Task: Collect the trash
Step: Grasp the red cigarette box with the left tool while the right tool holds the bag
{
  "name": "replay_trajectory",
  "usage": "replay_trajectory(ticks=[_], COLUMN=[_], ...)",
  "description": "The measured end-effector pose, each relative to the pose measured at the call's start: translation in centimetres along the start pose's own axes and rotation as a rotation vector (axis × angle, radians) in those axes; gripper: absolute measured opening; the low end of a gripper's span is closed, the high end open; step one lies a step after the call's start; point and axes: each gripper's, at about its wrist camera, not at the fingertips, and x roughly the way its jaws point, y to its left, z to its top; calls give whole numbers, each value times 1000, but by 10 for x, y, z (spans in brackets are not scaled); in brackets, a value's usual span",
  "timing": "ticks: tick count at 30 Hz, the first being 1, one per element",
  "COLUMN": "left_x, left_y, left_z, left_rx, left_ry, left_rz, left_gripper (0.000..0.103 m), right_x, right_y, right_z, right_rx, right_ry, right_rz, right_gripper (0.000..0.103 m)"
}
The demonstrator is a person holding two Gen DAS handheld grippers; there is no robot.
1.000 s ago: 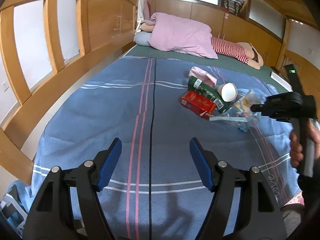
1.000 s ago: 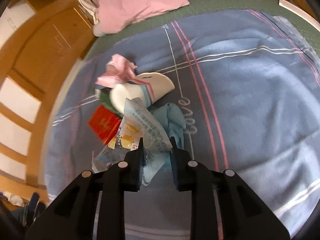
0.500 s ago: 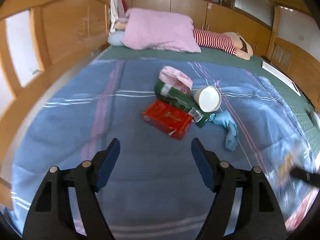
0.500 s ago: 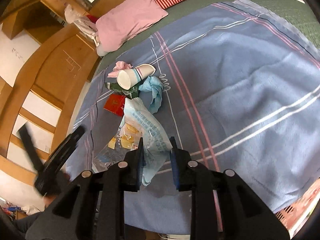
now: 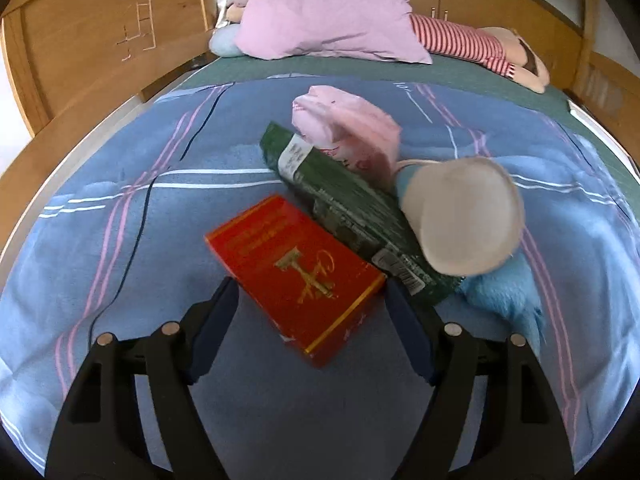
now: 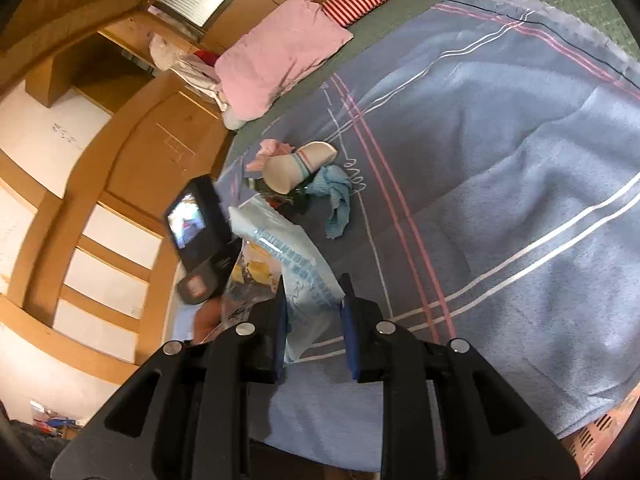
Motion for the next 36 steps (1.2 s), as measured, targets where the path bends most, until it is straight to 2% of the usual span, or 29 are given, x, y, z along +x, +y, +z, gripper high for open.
replay_trajectory(ticks=[2,5,8,13,19,20,21,23,27,32,34,36], left_x=[3,4,1,-16,-52,-58,-66,-75,-81,-84,-87,-87], left_y=[-2,2,6,24,49,52,56,60,62,81,83,88], left_z=[0,0,-2,-18,-36,-38,-41,-43,-54,-60,-63,-65], left_rx=[-5,-43,-37,-26,-18,-20,-17,-20,23,-13,2,3], left_ry=[-1,-1,5,2,-41,-50,-47,-40,-38,-23,-29,-27], left_rz=[26,54,69,64,42,39,24,8,23,-34,-35,-38], left_gripper=[77,70,66,64,63,48,18,18,16,14,6,6], right_x=[0,-2,-4,-7,-9,-9,-9,-10,-10,-10,-10,-8], right_y=[0,-3,-5,-6,-1,1,4,8,14,18,18,17], right_z=[0,-1,-2,-2,-4,-5,-5,-7,-11,-15,-14,-13], right_rx=[0,12,25,30,13,6,-4,-21,-32,-29,-26,-22], right_ry=[1,-3,-4,-12,-21,-22,-25,-34,-39,-36,-43,-43], right_rz=[3,14,23,34,37,30,27,19,6,8,7,14], right_gripper=[25,25,25,25,25,25,25,25,25,25,25,25])
